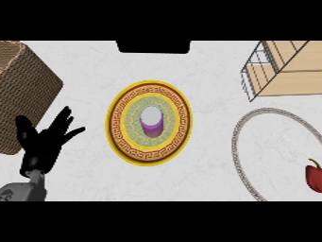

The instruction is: Pick the sweet potato from the placemat and place it in the tiered shelf

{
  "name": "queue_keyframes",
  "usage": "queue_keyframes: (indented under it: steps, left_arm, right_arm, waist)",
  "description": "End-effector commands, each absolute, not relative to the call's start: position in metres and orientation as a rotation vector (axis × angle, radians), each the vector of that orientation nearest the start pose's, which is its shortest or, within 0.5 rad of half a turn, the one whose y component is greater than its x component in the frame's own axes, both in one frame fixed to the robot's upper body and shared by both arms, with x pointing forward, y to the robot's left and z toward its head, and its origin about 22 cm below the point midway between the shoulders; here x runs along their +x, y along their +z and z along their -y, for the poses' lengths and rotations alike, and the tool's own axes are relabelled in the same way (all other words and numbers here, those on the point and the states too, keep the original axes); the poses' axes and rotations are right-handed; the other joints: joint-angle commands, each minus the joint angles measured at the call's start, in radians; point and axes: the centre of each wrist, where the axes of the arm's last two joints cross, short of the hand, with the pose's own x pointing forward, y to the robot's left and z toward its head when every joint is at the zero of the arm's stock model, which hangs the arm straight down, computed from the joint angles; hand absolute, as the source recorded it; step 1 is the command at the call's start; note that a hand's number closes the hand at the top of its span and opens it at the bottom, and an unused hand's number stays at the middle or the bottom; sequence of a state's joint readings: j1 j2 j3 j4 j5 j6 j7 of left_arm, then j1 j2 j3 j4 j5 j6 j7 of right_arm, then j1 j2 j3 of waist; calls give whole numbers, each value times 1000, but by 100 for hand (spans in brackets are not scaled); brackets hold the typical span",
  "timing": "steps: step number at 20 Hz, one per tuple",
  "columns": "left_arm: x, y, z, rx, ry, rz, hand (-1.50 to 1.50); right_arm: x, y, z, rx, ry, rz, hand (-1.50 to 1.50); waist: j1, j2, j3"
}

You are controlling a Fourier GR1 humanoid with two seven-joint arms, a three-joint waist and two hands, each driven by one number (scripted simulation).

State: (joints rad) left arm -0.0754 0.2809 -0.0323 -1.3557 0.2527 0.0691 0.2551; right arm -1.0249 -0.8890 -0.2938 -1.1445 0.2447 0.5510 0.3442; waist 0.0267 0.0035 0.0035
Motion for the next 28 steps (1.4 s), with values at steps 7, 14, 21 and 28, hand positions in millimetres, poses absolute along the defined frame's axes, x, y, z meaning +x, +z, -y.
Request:
queue_keyframes:
  steps: [7, 14, 21, 28]
  left_arm:
    - [253, -14, -280, 80, 10, 1138, 0]
    - [238, -27, -276, 77, 11, 1119, 0]
    - [250, -16, -295, 65, 24, 1118, 0]
    - [250, -35, -289, 74, 38, 1107, 0]
  right_arm:
    - [386, 368, 402, -895, 656, 1579, 150]
    - [404, 336, 408, -900, 652, 1590, 150]
    - [419, 333, 392, -851, 677, 1654, 150]
    - [413, 336, 410, -914, 775, 1622, 150]
  waist:
    - [22, 10, -4]
    - [10, 6, -3]
    - [2, 3, -3]
    - [-2, 6, -4]
